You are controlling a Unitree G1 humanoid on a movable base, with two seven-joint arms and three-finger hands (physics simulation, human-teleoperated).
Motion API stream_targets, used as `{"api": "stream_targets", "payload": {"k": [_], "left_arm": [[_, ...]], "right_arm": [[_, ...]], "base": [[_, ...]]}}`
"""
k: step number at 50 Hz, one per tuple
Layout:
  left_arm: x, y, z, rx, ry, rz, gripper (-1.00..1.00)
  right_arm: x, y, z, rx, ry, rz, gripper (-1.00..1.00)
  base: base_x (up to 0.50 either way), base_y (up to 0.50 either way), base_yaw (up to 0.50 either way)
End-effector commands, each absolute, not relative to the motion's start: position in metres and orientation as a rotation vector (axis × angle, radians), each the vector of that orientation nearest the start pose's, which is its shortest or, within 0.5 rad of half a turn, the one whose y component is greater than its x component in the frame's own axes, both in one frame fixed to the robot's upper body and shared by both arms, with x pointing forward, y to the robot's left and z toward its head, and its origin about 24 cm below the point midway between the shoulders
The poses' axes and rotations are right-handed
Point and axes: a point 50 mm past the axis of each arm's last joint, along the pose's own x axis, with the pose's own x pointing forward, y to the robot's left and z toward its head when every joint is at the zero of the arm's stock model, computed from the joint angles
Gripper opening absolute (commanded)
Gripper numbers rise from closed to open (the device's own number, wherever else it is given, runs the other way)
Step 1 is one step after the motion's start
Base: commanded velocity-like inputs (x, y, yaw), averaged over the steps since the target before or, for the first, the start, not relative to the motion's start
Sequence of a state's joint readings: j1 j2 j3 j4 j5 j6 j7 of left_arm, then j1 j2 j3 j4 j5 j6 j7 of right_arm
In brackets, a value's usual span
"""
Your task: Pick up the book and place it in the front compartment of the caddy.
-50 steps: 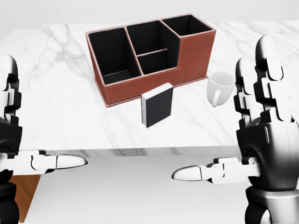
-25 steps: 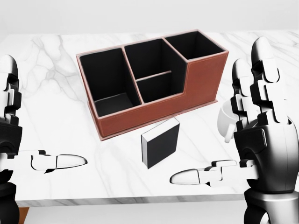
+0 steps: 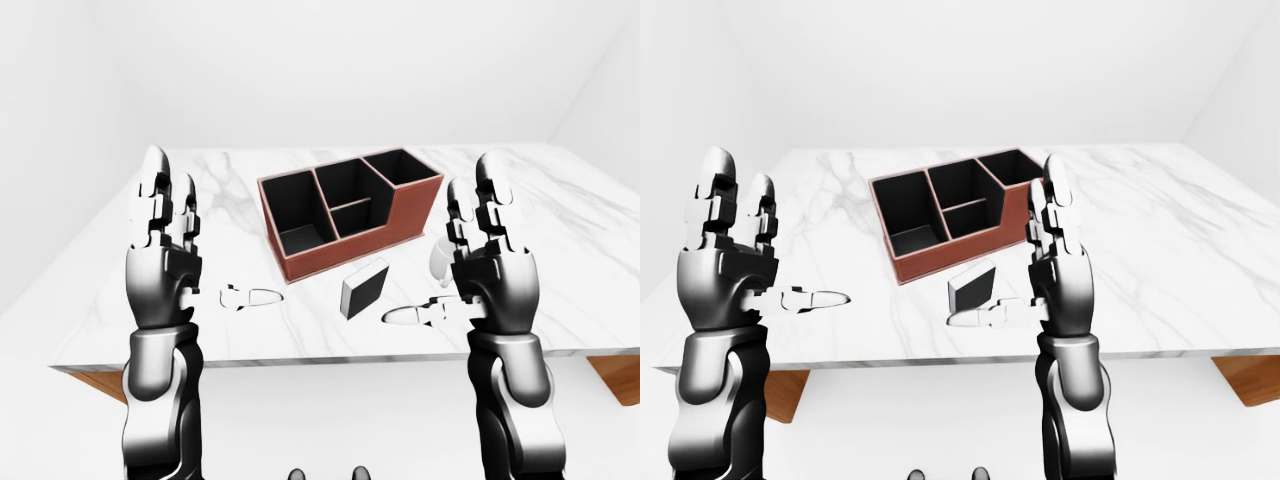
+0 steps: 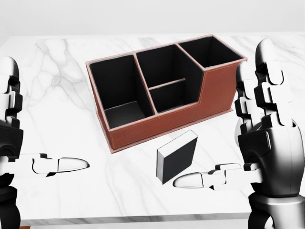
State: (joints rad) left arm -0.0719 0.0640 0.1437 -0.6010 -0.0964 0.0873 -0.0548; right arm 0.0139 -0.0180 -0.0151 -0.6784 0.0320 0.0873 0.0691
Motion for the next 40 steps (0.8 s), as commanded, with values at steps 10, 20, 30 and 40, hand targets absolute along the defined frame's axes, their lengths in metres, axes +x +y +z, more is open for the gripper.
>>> {"api": "stream_targets", "payload": {"k": [10, 20, 30, 40], "left_arm": [[0.2257, 0.1755, 0.1854, 0.017, -0.588, 0.014, 1.00], [0.2262, 0.1757, 0.1846, 0.017, -0.584, 0.014, 1.00], [0.2256, 0.1771, 0.1875, 0.015, -0.598, 0.019, 1.00], [0.2255, 0.1770, 0.1874, 0.014, -0.598, 0.018, 1.00]], "right_arm": [[0.2136, -0.1520, 0.1822, -0.011, -0.583, 0.050, 1.00], [0.2102, -0.1525, 0.1861, 0.011, -0.604, 0.065, 1.00], [0.2098, -0.1518, 0.1854, 0.010, -0.601, 0.067, 1.00], [0.2107, -0.1507, 0.1827, 0.007, -0.588, 0.070, 1.00]], "base": [[0.00, 0.00, 0.00], [0.28, 0.00, 0.00], [0.50, 0.00, 0.00], [0.50, 0.00, 0.00]]}}
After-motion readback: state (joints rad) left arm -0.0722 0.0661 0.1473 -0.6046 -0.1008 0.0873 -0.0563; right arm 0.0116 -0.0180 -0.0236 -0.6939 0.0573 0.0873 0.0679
